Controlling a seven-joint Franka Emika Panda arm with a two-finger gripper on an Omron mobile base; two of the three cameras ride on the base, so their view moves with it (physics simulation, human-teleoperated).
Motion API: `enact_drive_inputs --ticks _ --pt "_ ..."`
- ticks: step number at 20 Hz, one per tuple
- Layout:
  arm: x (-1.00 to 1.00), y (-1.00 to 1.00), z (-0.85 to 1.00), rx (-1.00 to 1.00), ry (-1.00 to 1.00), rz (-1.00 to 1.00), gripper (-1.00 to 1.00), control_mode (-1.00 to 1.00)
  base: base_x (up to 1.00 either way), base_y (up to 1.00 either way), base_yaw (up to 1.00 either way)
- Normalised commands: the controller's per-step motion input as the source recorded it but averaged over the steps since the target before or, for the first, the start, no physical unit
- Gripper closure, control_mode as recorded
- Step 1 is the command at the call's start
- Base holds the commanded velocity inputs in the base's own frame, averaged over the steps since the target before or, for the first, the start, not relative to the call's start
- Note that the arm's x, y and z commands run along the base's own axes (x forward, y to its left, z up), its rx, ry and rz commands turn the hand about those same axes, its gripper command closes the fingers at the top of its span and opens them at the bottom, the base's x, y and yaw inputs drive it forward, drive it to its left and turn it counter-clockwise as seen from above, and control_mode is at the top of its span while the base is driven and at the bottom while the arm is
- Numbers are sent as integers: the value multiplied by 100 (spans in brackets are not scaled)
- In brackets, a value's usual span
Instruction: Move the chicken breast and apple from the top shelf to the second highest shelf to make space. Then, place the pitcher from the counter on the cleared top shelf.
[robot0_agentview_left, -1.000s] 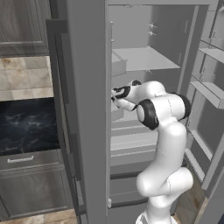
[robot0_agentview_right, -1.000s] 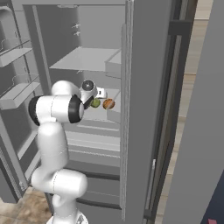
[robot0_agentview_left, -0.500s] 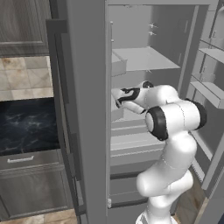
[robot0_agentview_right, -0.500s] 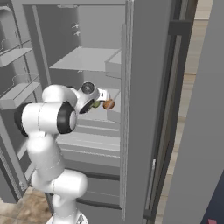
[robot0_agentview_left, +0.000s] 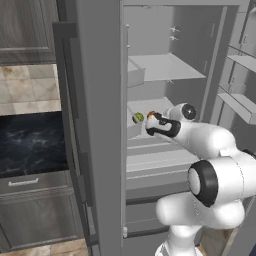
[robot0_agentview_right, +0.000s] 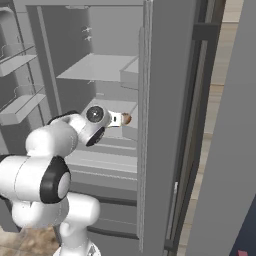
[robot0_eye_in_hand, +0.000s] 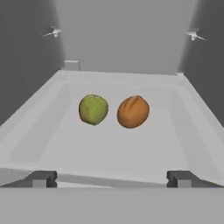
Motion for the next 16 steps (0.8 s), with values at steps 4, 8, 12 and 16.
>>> enact_drive_inputs --ticks 4,8,12,16 --pt "-99 -23 73 0 0 0 -100 -100 0 0 0" --pt "-92 -6 85 -3 3 0 -100 -100 0 0 0" --pt "-76 0 91 -3 14 -1 -100 -100 0 0 0" --pt "-68 0 88 -2 19 -4 -100 -100 0 0 0"
